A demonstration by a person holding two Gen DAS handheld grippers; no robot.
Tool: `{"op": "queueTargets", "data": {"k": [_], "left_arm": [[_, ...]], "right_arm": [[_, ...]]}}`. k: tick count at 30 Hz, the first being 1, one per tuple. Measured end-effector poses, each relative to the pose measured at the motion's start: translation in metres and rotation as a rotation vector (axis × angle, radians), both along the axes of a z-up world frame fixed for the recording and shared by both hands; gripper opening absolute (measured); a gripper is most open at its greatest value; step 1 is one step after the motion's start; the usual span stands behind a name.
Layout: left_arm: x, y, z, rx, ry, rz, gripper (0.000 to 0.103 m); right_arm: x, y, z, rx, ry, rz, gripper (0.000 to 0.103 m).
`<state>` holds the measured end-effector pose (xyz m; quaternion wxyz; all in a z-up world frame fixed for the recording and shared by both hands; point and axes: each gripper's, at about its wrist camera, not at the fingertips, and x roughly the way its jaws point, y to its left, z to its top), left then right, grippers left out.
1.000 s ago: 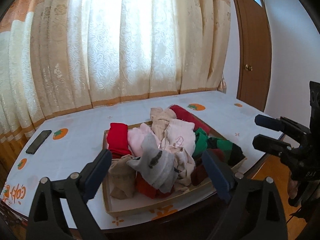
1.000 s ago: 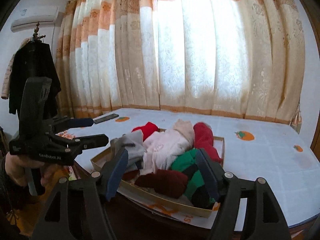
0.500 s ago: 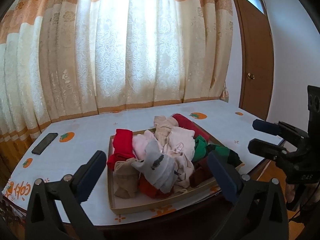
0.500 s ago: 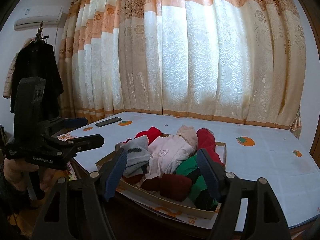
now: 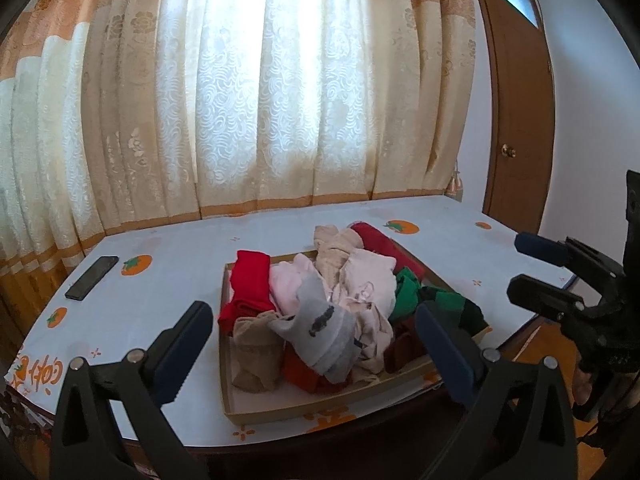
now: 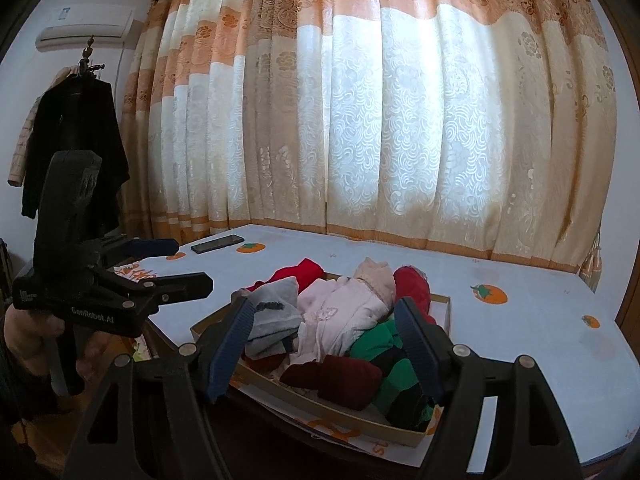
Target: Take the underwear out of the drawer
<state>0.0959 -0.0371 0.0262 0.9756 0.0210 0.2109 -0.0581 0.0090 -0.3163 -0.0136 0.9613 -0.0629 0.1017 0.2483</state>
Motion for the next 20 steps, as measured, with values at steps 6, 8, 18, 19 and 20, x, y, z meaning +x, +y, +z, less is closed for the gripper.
{"op": "queueTargets", "data": {"k": [6, 8, 18, 19, 20], "left_arm": [[0.0001, -0.0019, 0.0008, 0.009, -0.003, 0.008, 0.103], [0.0004, -0.0018, 0.0003, 0.011, 0.002, 0.009, 0.103], [-0.0005, -0.0022, -0.0014, 0.016, -0.012, 0.0, 0.103], [-0.0008, -0.0028, -0.0017, 0.019, -0.014, 0.001, 0.103], [-0.0007, -0.0031, -0.0017, 0.018, -0.013, -0.002, 0.103]], "right_arm": [[-0.0011, 0.0005, 0.0014, -0.004, -0.002, 0.0, 0.075], [-0.0009, 0.0008, 0.001, -0.006, 0.0, 0.001, 0.076], [-0.0006, 0.0028, -0.005, -0.02, 0.015, 0.006, 0.076], [-0.0001, 0.0032, -0.0059, -0.021, 0.015, 0.007, 0.076], [0.0, 0.0031, -0.006, -0.021, 0.016, 0.007, 0.076]]}}
